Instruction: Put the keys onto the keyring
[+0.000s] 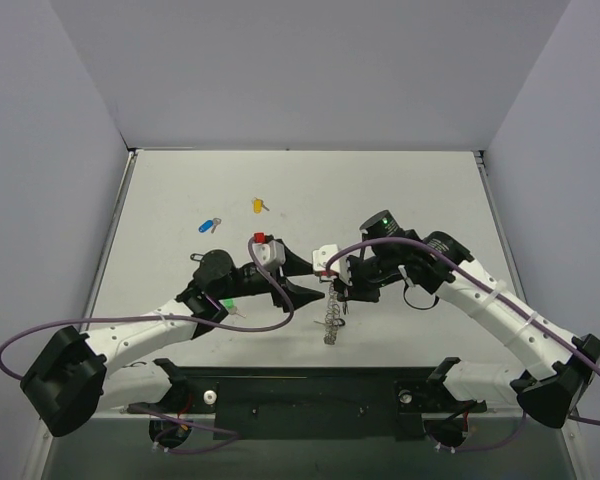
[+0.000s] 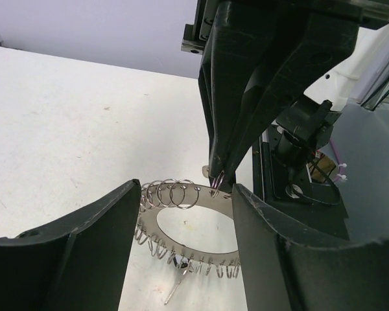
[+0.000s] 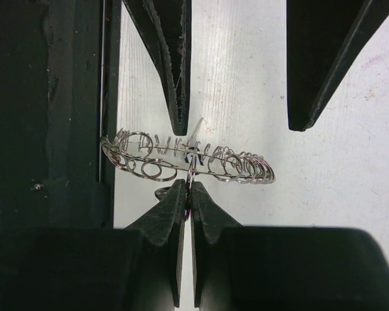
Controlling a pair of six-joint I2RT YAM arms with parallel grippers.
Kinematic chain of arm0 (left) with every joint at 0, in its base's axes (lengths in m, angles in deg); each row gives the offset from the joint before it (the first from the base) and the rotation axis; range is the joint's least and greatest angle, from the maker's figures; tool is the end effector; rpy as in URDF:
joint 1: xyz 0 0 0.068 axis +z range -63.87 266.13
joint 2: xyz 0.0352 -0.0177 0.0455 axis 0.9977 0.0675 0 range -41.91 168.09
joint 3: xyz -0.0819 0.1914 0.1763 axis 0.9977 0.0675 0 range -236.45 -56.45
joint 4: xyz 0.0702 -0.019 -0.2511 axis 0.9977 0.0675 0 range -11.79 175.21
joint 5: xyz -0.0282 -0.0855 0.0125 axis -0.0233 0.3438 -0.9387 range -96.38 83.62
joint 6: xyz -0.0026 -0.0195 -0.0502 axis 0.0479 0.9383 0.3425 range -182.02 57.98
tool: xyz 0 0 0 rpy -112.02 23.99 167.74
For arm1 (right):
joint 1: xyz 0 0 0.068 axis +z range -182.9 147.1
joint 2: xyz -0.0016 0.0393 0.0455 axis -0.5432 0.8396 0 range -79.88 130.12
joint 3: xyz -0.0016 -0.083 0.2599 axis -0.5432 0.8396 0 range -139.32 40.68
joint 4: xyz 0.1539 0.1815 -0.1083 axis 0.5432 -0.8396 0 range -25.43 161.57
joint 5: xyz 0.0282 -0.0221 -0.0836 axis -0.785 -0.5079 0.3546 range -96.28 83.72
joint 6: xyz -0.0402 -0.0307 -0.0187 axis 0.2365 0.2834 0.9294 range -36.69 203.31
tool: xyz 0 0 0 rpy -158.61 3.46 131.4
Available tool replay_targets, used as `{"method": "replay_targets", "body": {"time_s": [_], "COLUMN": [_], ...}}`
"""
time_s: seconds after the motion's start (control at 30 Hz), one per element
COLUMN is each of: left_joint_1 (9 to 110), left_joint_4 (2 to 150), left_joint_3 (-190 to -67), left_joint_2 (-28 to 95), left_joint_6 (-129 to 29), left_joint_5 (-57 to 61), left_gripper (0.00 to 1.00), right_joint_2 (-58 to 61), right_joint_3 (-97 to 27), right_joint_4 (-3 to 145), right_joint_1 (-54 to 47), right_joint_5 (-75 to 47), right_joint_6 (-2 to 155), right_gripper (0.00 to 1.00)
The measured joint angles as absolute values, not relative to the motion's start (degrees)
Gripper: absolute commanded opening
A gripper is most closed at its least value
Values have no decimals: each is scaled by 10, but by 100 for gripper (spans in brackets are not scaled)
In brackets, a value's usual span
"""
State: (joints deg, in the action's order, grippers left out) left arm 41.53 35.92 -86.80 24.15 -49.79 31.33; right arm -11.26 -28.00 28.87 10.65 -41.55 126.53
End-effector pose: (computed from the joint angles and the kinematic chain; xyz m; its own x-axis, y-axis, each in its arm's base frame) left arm 0.1615 -0.1898 0.2721 -0.1297 -0.1075 -0.9857 0.9830 0.1166 -0.1420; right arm 0.1631 0.1833 0.3498 0.2383 -0.5450 -0.8039 -0.9705 -0.1018 -0.2187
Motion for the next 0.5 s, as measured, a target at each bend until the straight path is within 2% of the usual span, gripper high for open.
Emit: {"method": "replay_targets", "body": {"time_s": [0.1,0.4,0.5], "left_joint_1": [407,366,363], "left_joint_4": [369,441,459], "left_joint_3": [-877,-912,-912], "left_joint_2": [244,258,260], "left_joint_6": [-520,-615,-633], "left_joint_5": [310,297,294], "left_gripper": [68,51,48], "right_joint_2": [-119,-125,-125], "right_joint_3": [-280,-280,-280], "right_joint_4": [289,289,289], "right_joint_1": [105,105,105], "right_joint_5": [-416,-417,-417], "right_joint_6": [1264,1257,1253], "right_gripper": [0,0,0]}}
